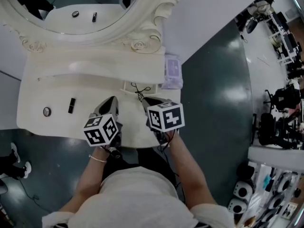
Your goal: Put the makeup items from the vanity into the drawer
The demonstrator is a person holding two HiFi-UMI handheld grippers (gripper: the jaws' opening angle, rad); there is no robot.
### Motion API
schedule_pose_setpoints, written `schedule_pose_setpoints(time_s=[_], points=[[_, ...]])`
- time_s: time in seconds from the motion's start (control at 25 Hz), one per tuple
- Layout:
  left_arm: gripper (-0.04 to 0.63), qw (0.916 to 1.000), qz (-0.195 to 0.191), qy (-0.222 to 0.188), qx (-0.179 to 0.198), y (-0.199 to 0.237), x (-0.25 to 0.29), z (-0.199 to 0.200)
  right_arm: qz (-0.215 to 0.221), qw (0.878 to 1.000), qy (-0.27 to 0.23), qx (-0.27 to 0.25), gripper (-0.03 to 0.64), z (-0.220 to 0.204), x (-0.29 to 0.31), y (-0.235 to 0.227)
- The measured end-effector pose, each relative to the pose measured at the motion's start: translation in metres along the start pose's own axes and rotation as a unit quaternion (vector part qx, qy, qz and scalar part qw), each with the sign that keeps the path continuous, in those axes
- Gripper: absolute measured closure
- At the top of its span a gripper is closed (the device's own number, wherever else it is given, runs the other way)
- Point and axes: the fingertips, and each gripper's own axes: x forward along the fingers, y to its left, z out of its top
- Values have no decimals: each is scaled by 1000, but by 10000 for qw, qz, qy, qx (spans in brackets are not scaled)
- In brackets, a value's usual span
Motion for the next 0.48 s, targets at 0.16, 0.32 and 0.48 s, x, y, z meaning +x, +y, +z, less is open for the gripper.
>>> schedule_pose_setpoints(time_s=[0.16, 0.32, 0.48], points=[[594, 10000, 72, -33, -56, 4, 5, 6, -10, 10000, 78, -9, 597, 11, 4, -5], [594, 9999, 120, -68, -53, 5, 11, 12, 4, 9999, 155, -29, 597, 17, 10, -11], [594, 9998, 187, -63, -28, 7, 15, 15, 30, 9997, 229, 9, 597, 19, 17, -16]])
